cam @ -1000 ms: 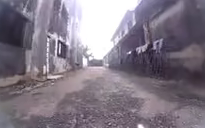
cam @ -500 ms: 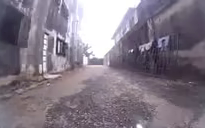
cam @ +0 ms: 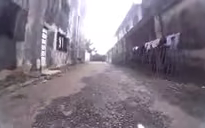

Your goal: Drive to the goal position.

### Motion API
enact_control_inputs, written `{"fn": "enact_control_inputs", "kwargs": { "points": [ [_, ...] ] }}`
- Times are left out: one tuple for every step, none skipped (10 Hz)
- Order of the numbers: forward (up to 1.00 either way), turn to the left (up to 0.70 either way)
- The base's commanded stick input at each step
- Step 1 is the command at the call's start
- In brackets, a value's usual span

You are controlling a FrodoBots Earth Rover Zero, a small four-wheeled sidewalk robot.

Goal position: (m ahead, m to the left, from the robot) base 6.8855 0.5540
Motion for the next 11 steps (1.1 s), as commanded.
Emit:
{"fn": "enact_control_inputs", "kwargs": {
  "points": [
    [0.7, 0.0],
    [0.7, 0.0],
    [0.7, 0.0],
    [0.7, 0.0],
    [0.7, 0.0],
    [0.7, 0.0],
    [0.7, 0.0],
    [0.7, 0.0],
    [0.7, 0.0],
    [0.7, 0.0],
    [0.7, 0.0]
  ]
}}
